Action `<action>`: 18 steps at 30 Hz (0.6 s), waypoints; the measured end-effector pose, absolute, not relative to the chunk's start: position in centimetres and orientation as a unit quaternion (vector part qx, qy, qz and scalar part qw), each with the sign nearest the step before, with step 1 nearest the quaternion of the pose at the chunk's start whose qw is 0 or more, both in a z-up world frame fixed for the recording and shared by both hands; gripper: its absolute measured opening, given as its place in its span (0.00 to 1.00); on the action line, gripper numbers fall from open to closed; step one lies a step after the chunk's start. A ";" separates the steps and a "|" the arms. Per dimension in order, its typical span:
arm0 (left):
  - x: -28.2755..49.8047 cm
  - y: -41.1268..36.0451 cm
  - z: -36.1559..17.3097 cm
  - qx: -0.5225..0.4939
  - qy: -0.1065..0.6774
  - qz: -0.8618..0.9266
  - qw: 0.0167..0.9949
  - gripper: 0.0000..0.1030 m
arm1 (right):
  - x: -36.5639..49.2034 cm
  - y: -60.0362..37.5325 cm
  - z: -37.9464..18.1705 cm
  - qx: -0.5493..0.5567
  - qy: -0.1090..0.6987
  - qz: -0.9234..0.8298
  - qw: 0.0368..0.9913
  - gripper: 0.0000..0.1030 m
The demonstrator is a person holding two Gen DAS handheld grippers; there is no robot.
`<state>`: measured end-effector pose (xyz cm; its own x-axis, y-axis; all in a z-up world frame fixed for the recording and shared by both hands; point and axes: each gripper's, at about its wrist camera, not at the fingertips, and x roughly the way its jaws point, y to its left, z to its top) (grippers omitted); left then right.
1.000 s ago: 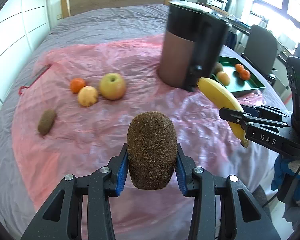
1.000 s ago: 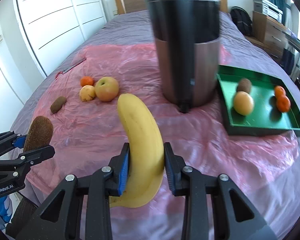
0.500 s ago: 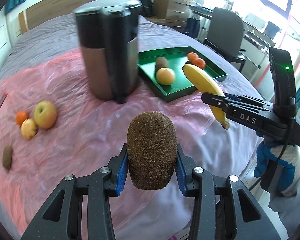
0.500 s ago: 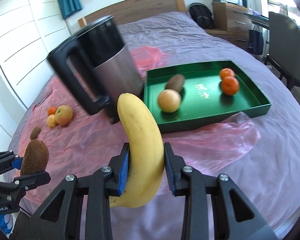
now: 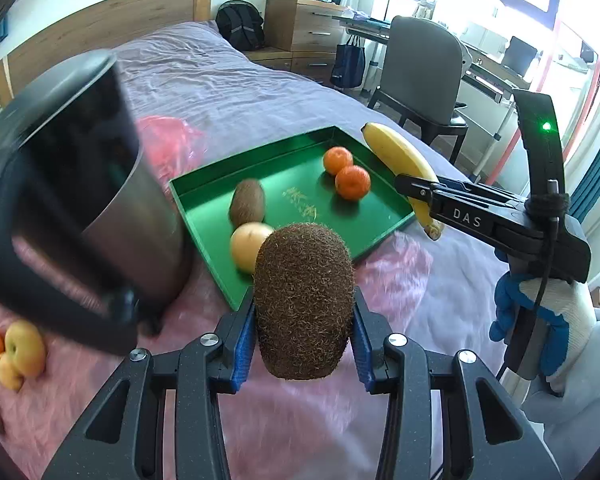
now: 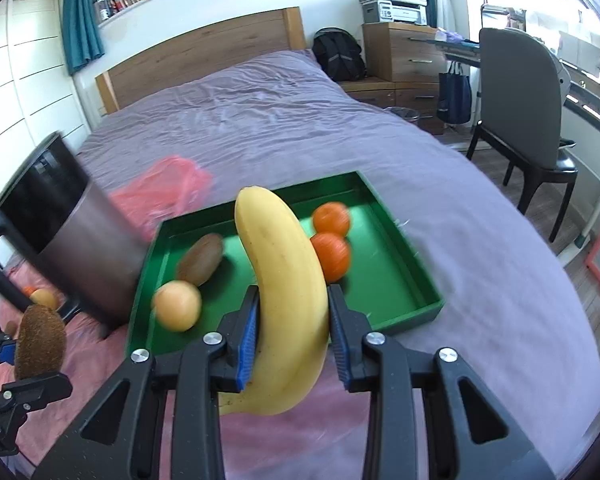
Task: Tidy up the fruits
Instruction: 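Carry the kiwi and banana past the kettle into the green tray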
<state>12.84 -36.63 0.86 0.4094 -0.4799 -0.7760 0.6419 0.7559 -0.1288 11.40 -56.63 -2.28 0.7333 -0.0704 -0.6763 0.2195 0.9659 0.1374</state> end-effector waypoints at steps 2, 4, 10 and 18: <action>14.3 -38.3 0.5 0.099 0.423 -0.337 0.835 0.36 | 13.3 -58.6 -2.4 0.100 0.358 -0.091 0.924 0.43; 15.3 -39.3 0.0 0.105 0.423 -0.338 0.834 0.36 | 14.8 -60.2 -2.8 0.089 0.359 -0.103 0.923 0.43; 18.2 -42.1 -2.3 0.109 0.434 -0.332 0.830 0.36 | 18.9 -63.5 -5.2 0.071 0.372 -0.110 0.919 0.43; 19.7 -44.8 -5.4 0.126 0.448 -0.328 0.822 0.36 | 20.9 -64.6 -8.2 0.058 0.381 -0.113 0.916 0.43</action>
<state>19.73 -44.77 -5.41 0.3823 -0.4271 -0.8194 0.6524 0.7527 -0.0879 20.88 -64.58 -8.20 0.6845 -0.1632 -0.7105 0.2516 0.9676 0.0202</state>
